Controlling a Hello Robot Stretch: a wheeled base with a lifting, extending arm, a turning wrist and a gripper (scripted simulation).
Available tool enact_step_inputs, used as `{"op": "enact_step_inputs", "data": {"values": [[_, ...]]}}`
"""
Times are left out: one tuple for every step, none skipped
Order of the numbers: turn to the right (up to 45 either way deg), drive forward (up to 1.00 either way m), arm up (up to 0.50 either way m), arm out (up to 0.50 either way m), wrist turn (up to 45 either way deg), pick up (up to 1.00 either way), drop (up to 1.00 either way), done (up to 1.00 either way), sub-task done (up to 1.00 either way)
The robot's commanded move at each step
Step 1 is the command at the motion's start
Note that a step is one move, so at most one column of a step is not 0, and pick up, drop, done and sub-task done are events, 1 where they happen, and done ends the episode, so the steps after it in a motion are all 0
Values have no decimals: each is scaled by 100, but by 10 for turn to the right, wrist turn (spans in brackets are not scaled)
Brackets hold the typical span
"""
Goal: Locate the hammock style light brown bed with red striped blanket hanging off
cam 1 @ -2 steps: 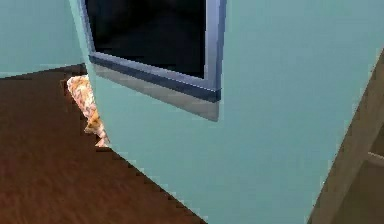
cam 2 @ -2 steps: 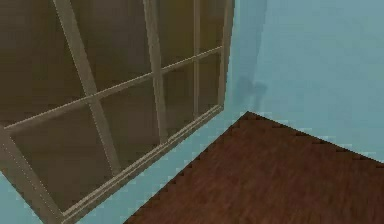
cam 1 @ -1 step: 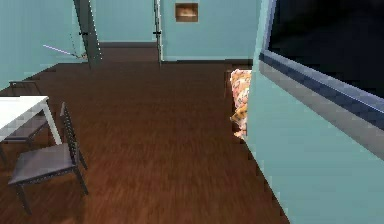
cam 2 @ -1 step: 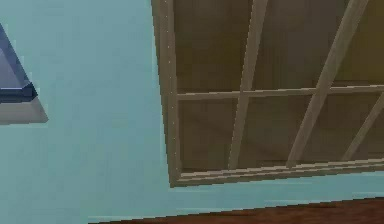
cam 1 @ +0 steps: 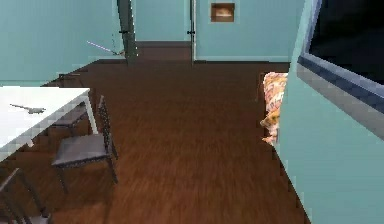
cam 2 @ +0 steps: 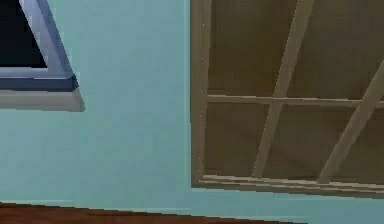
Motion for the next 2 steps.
{"op": "enact_step_inputs", "data": {"values": [[0,100,0,0,0,0,0,0,0],[-30,0,0,0,0,0,0,0,0]]}}
